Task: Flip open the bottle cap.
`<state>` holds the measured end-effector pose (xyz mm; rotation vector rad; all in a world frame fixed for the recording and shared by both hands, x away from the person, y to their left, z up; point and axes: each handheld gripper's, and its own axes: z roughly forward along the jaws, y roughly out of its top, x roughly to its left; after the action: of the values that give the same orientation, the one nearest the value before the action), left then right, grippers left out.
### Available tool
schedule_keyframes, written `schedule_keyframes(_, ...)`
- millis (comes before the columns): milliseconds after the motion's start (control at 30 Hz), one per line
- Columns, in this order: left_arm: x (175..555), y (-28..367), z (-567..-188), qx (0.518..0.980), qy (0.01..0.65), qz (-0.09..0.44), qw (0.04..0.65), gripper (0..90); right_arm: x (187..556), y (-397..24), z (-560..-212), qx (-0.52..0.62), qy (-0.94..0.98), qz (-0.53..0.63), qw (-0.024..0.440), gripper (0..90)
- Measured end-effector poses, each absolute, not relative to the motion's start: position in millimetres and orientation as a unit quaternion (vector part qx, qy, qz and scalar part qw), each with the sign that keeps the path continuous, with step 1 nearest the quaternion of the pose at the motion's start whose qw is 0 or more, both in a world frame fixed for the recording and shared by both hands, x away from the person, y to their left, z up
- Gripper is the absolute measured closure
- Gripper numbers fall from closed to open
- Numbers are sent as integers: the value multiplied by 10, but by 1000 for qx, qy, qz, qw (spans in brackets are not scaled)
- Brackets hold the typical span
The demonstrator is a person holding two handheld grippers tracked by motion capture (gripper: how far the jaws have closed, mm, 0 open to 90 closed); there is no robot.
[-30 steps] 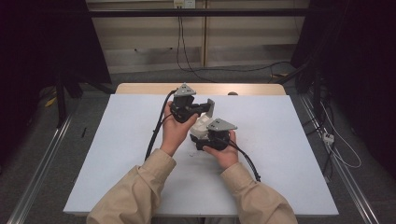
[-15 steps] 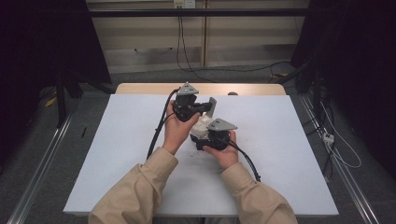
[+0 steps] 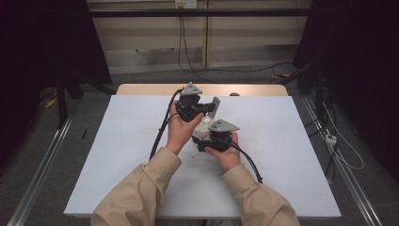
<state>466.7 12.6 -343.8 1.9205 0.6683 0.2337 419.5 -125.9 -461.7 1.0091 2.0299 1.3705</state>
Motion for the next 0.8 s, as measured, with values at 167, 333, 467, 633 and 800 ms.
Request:
schedule_keyframes(167,4683,102,-3431,804,276,96,519,900,4195,-1260,-4617,370,743,502,243,188)
schedule_keyframes(333,4699,77,-3430,806,274,97,516,900,4196,-1261,-4617,370,743,502,242,188)
schedule_keyframes(467,4716,61,-3441,805,273,96,518,900,4198,-1264,-4618,370,743,503,241,188)
schedule_keyframes(633,4728,46,-3446,806,273,96,517,900,4198,-1263,-4617,369,744,502,242,189)
schedule_keyframes(800,4746,27,-3455,808,271,97,514,900,4200,-1265,-4618,370,743,503,241,188)
